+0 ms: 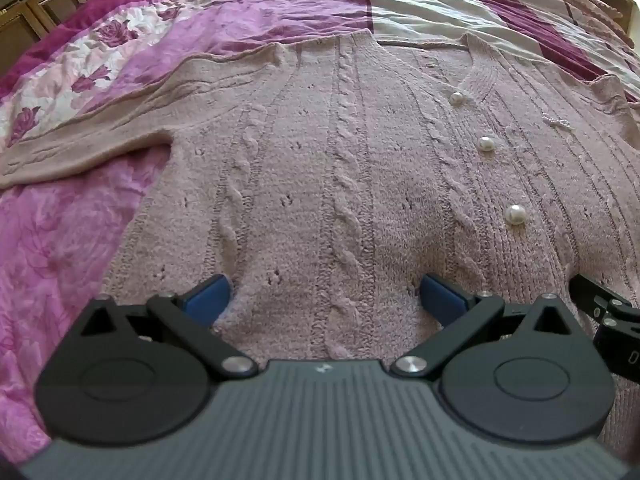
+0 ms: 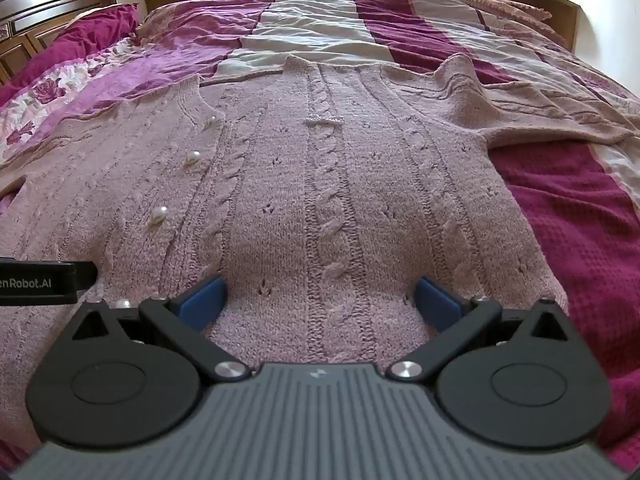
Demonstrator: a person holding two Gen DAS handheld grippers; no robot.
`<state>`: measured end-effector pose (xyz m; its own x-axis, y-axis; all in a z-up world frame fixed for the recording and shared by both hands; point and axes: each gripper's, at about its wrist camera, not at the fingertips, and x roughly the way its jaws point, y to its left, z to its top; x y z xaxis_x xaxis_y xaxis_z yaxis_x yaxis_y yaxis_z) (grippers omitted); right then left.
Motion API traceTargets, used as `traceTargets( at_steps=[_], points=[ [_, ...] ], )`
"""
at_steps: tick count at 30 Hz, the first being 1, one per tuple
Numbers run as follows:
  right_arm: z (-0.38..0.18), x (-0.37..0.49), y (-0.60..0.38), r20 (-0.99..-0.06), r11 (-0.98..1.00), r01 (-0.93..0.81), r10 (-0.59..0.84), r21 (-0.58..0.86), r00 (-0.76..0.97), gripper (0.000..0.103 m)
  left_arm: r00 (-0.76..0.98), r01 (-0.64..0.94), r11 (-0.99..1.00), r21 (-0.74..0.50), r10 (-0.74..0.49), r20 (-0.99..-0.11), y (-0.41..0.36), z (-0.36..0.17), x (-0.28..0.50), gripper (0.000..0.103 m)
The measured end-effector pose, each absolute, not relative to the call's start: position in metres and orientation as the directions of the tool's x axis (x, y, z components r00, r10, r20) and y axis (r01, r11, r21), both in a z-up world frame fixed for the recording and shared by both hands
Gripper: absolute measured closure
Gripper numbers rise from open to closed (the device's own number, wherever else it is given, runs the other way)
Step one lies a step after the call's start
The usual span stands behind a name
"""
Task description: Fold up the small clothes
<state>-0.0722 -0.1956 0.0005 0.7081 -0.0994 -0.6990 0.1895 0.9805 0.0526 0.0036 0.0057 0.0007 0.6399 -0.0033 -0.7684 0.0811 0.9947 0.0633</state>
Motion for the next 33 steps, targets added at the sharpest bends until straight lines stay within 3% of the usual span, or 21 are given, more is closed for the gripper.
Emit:
traceTargets(
  at_steps=[33],
  points=[
    [0.0003,-0.0737,-0.1944,-0.696,0.981,0.189,-0.103,0.048,0.710,0.000,0.643,0.082,0.994,0.072,0.003,-0.766,0.0026,0.0053,0.0020,0.000]
  ],
)
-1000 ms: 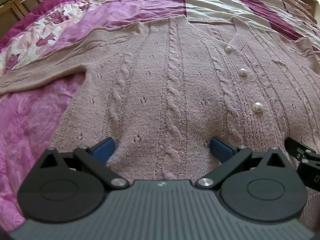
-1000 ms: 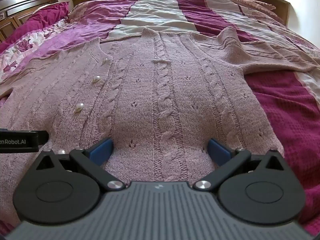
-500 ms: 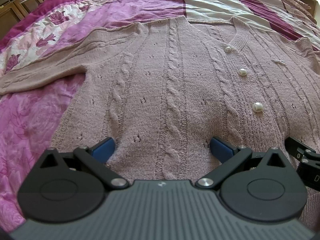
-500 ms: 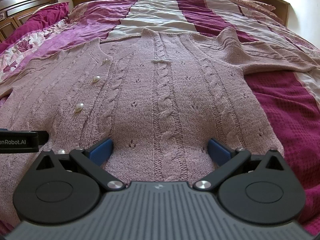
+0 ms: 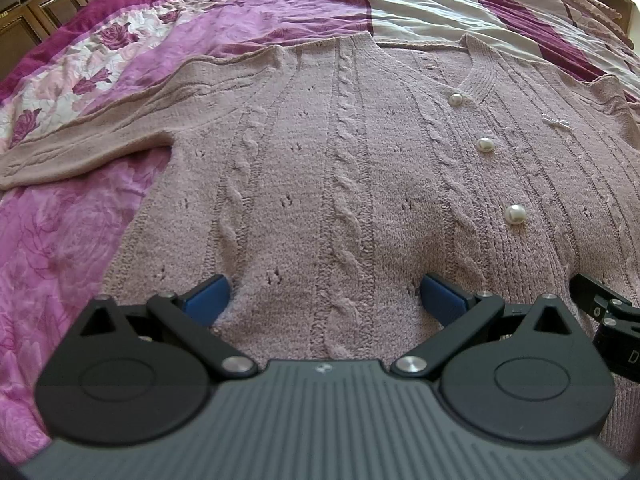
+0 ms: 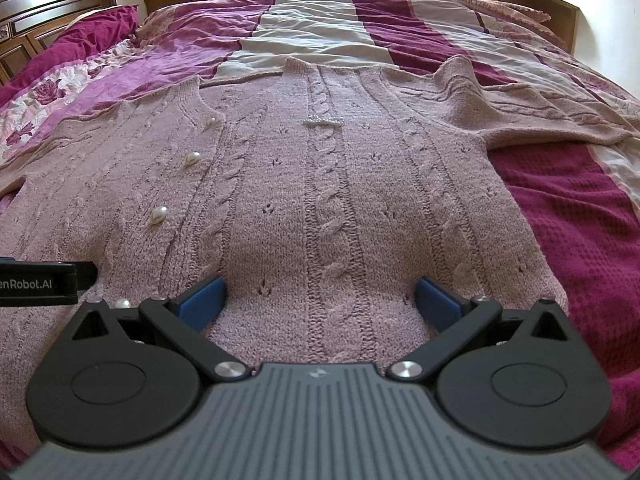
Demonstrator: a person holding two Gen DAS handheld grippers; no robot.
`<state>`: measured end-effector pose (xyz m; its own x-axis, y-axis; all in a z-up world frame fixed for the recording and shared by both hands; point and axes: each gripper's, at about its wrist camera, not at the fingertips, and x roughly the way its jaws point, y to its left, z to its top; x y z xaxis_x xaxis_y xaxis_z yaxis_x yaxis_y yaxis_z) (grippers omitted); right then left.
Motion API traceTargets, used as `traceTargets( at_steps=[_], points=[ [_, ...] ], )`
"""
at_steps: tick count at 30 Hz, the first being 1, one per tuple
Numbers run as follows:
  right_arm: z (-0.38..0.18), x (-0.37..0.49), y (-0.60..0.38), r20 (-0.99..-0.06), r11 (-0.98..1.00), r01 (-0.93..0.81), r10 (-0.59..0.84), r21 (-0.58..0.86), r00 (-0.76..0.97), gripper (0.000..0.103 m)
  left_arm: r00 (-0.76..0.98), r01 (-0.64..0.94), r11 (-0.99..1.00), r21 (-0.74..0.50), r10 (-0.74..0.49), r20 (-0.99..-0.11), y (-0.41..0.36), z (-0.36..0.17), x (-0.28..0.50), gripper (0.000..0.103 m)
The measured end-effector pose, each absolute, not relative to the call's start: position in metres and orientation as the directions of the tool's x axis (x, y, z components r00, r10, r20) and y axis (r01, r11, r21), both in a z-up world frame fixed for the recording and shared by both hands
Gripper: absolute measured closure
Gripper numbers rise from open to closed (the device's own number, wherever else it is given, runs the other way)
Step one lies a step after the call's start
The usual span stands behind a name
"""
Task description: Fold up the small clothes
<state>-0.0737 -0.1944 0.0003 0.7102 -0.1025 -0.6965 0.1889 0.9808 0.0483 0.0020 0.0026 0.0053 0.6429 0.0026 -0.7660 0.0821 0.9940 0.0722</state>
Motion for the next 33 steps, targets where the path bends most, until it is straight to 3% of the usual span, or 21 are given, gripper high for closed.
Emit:
traceTargets(
  at_steps=[33],
  points=[
    [0.0002,-0.0741,-0.1942,-0.694,0.981,0.189,-0.104,0.047,0.713,0.000,0.648,0.082,0.994,0.075,0.005,-0.762,-0.0003,0.0018,-0.0005,0.000]
  ],
)
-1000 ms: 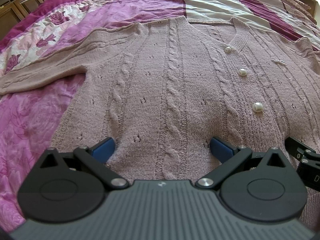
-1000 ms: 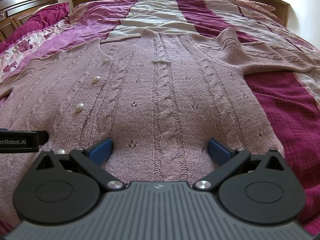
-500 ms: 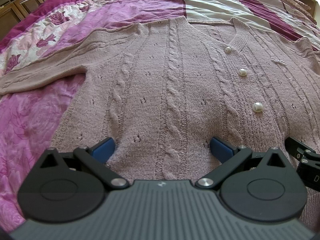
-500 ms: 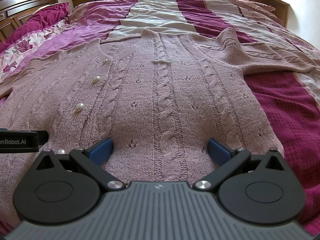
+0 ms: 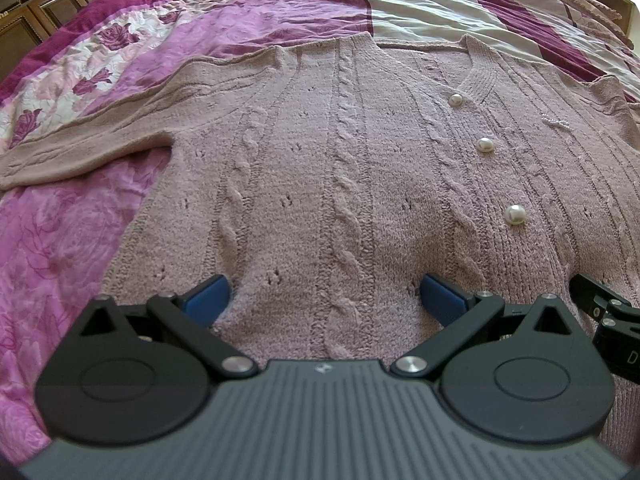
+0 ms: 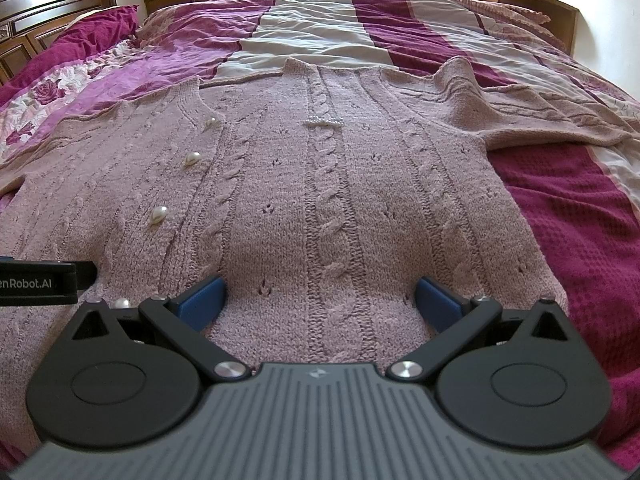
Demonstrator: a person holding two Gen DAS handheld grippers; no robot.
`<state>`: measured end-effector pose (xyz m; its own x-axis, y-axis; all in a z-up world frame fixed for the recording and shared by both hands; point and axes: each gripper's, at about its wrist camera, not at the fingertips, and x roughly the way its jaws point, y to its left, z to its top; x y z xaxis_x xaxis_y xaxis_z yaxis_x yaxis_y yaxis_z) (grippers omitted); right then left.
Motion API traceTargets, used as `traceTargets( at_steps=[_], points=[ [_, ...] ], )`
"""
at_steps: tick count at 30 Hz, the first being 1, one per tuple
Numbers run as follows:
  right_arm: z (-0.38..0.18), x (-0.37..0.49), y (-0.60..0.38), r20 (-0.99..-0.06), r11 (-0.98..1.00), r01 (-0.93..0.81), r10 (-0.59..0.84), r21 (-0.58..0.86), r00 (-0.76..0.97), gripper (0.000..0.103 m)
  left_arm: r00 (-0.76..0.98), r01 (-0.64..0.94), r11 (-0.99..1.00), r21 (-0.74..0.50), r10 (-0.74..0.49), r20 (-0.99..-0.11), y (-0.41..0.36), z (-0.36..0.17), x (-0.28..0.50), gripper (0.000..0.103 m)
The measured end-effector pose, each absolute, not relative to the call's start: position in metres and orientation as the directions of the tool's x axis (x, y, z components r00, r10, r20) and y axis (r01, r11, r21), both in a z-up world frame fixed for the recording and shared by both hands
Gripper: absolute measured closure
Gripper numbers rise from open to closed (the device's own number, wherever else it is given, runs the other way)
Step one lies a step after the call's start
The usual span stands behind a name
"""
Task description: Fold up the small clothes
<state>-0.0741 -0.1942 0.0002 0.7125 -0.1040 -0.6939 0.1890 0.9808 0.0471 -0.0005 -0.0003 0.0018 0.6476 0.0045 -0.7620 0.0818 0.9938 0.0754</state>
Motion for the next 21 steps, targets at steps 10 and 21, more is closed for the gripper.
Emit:
traceTargets(
  at_steps=[10,21],
  points=[
    [0.0002,-0.0739,-0.1938,-0.693,0.981,0.190,-0.105,0.047,0.713,0.000,0.646,0.081,0.994,0.075,0.005,-0.763,-0.0006,0.0014,-0.0005,0.000],
    [0.0006,-0.0712,-0.1925,-0.705,0.982,0.186,-0.102,0.043,0.702,0.000,0.646,0.077,0.995,0.068,0.002,-0.763,0.0006,0.0043,0.0002,0.000]
  ],
)
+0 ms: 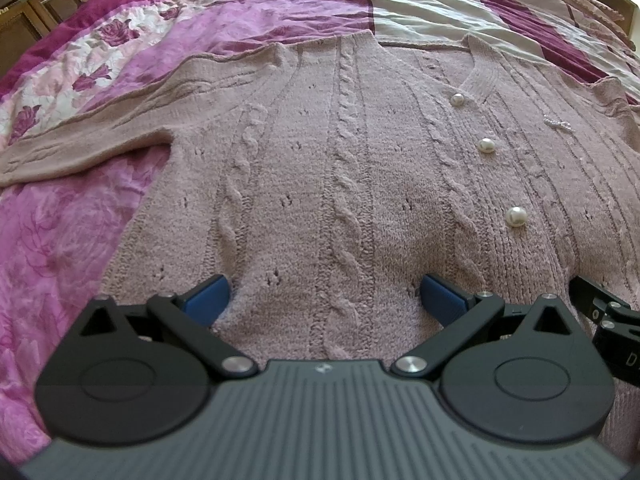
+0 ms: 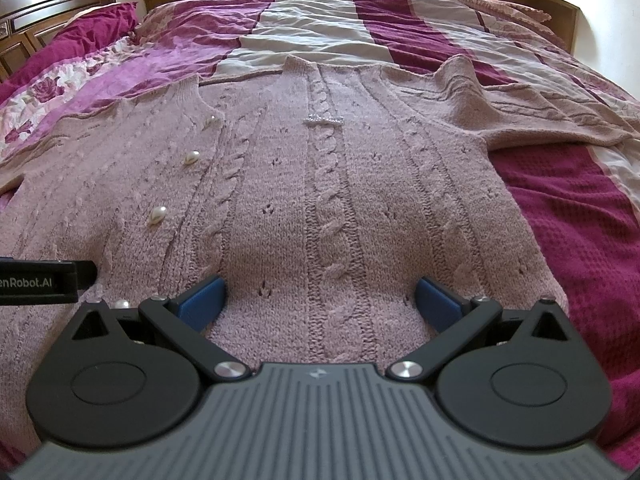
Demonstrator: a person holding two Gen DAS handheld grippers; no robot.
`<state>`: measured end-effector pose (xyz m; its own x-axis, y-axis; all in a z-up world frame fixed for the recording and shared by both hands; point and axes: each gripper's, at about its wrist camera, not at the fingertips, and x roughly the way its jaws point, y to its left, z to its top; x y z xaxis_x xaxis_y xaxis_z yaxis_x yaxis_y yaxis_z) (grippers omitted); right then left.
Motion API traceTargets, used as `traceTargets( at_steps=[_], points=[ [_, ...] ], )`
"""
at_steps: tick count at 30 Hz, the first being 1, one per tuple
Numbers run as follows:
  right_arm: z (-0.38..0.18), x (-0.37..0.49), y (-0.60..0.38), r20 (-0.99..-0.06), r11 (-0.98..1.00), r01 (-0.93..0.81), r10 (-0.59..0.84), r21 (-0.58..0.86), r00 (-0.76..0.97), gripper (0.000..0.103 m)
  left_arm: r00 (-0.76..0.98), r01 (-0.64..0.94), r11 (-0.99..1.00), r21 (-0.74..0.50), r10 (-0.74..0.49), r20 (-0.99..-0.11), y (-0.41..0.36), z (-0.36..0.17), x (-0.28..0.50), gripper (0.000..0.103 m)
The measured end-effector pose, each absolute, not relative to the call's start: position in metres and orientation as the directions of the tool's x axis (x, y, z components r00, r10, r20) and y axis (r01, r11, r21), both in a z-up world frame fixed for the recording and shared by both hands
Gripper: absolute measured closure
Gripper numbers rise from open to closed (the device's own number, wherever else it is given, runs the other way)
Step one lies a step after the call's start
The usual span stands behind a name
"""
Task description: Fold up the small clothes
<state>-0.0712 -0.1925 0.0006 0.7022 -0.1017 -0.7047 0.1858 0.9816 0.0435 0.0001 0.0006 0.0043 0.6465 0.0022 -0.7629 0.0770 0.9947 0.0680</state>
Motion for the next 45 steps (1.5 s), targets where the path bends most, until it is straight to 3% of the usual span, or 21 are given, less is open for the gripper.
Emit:
traceTargets(
  at_steps=[20,33,45],
  points=[
    [0.006,-0.065,-0.199,-0.741,0.987,0.149,-0.058,0.057,0.669,0.000,0.630,0.091,0.993,0.074,0.000,-0.777,-0.002,0.004,0.005,0.000],
    [0.028,-0.068,-0.247,-0.702,0.943,0.116,0.148,0.313,0.697,0.000,0.619,0.118,0.992,0.046,-0.038,-0.785,-0.003,0.023,0.004,0.000],
    [0.048,-0.057,-0.328,-0.618,0.891,0.173,0.141,0.420,0.774,0.000,0.594,0.079,0.997,0.014,-0.035,-0.804,-0.002,0.026,0.016,0.000]
  ],
)
